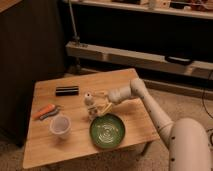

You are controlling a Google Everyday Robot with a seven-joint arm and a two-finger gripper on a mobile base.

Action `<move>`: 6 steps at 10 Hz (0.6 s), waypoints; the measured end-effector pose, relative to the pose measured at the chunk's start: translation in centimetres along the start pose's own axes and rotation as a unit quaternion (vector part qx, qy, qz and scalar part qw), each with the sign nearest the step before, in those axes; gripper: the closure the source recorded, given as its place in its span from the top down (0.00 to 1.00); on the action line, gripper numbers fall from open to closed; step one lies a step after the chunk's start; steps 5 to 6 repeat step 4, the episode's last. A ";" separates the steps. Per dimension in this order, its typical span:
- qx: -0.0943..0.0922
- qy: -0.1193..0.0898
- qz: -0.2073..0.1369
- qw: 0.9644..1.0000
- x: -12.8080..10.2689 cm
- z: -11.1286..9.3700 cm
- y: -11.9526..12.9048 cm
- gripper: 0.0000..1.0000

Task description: Stand the bottle upright

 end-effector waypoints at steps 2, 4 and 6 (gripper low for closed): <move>0.003 0.000 -0.002 1.000 -0.3 -0.9 0.2 0.80; 0.000 0.002 -0.005 1.000 -0.9 -1.4 0.2 0.80; 0.000 0.002 -0.005 1.000 -0.9 -1.4 0.2 0.80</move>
